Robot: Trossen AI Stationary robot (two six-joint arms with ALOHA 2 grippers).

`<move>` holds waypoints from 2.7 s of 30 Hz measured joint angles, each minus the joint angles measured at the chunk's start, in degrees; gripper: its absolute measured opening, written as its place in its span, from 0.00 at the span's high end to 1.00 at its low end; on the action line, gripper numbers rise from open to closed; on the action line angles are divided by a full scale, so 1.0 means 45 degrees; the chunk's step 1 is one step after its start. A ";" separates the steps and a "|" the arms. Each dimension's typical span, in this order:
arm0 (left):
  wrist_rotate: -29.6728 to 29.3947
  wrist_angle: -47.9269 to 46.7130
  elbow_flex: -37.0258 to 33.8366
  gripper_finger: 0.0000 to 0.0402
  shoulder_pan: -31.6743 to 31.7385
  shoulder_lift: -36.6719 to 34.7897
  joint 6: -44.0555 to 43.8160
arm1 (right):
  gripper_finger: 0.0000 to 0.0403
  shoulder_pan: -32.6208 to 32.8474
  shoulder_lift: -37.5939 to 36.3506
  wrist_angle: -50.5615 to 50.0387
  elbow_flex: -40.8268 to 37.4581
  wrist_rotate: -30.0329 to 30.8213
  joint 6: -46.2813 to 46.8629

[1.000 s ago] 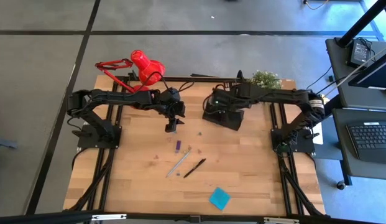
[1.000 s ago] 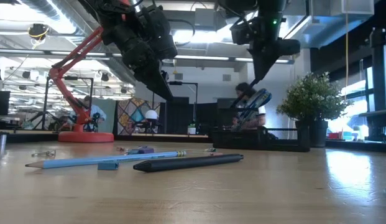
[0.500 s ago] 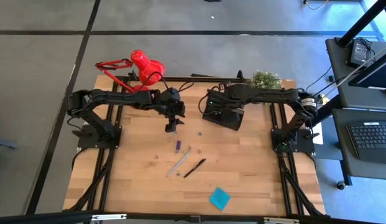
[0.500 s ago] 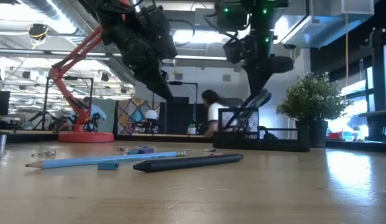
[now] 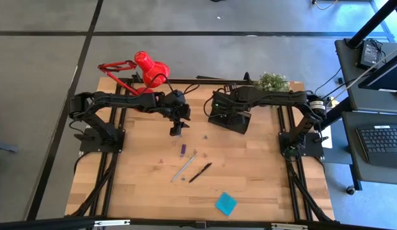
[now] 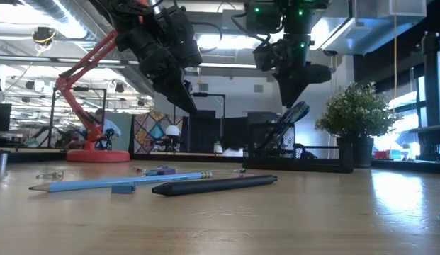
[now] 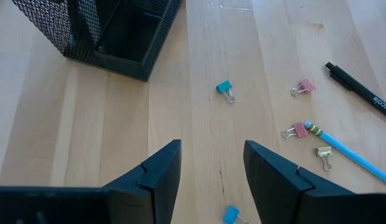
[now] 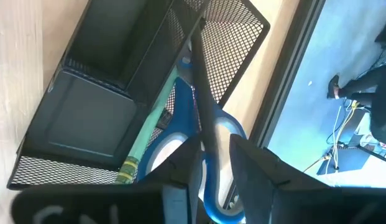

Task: Pick and place office supplies into organizer
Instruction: Put the top black pen into the black desk organizer, then put the blue sticky note into the black desk organizer

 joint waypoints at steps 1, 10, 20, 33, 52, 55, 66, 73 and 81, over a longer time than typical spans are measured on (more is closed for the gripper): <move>-0.0005 0.0000 0.0000 0.58 0.0000 0.0000 0.0005 | 0.77 0.0000 -0.0002 -0.0003 0.0000 0.0000 -0.0005; 0.0000 0.0000 0.0000 0.58 -0.0004 0.0000 0.0000 | 0.72 0.0196 -0.0058 -0.0701 0.0005 0.2790 0.0653; -0.0002 0.0005 0.0000 0.58 -0.0003 0.0000 0.0000 | 0.72 0.1802 -0.1510 -0.0697 0.0015 0.3046 0.1628; 0.0000 0.0005 0.0000 0.58 0.0000 0.0000 -0.0005 | 0.72 0.5512 -0.2550 -0.0296 0.0019 -0.2237 0.8445; 0.0005 0.0248 0.0000 0.58 -0.0375 0.0000 -0.0330 | 0.72 0.9398 -0.0575 0.3469 -0.1259 -0.2604 0.9082; 0.0009 0.0280 0.0000 0.58 -0.0614 0.0000 -0.0192 | 0.72 0.9336 -0.0771 0.5288 -0.2735 -0.2588 0.8859; 0.0005 0.0500 0.0000 0.58 -0.1277 0.0000 -0.0024 | 0.72 0.8743 -0.3179 1.0005 -0.7238 -0.2575 0.7982; 0.0000 0.0714 0.0000 0.58 -0.1489 0.0000 -0.0695 | 0.72 0.8465 -0.5084 1.1425 -0.9507 -0.2582 0.6982; 0.0000 0.2045 0.0000 0.58 -0.2130 0.0000 -0.0457 | 0.72 0.8412 -0.5962 1.2507 -1.0423 -0.2589 0.6969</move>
